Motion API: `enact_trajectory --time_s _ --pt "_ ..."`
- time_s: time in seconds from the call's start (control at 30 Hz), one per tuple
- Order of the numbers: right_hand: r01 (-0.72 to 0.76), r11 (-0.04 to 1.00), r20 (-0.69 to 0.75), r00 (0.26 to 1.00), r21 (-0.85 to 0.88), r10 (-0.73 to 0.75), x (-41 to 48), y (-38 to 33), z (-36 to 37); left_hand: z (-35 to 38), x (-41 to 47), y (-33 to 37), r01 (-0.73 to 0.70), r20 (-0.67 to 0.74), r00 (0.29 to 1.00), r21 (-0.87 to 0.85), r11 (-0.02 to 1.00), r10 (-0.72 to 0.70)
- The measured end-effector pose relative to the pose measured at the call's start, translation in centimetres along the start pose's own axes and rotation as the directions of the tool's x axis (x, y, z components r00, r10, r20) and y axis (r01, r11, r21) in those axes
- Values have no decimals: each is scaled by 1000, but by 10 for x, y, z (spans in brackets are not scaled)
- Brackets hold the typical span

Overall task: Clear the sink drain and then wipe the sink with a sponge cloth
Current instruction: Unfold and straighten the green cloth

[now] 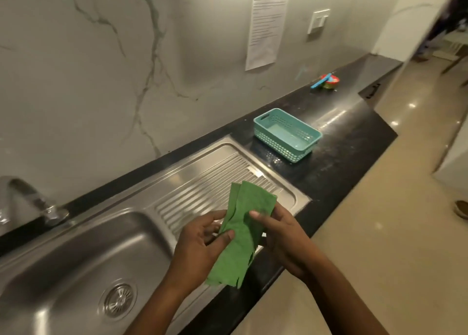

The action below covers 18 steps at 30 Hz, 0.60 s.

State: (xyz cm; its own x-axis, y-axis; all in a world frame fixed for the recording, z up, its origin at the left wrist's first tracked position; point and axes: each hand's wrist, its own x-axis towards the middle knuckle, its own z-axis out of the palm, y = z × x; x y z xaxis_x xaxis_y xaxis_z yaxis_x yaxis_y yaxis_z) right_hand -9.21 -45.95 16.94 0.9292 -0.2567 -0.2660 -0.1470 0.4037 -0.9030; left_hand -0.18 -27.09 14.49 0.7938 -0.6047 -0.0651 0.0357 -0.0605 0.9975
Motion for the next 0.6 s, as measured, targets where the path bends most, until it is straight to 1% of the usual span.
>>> enact_trajectory --time_s 0.2,0.3,0.47,0.6 --pt "-4 982 -90 996 191 22 -24 11 -51 52 31 2 92 123 989 -98 991 -79" --pt "20 974 -141 990 226 12 -34 17 -83 84 45 4 132 161 980 -89 987 -116" --pt "58 992 -157 987 116 -40 -38 -2 -145 145 74 11 144 183 974 -67 987 -129" --pt "84 996 -171 981 -32 -88 -31 -31 -200 200 101 16 117 147 983 -44 992 -109"
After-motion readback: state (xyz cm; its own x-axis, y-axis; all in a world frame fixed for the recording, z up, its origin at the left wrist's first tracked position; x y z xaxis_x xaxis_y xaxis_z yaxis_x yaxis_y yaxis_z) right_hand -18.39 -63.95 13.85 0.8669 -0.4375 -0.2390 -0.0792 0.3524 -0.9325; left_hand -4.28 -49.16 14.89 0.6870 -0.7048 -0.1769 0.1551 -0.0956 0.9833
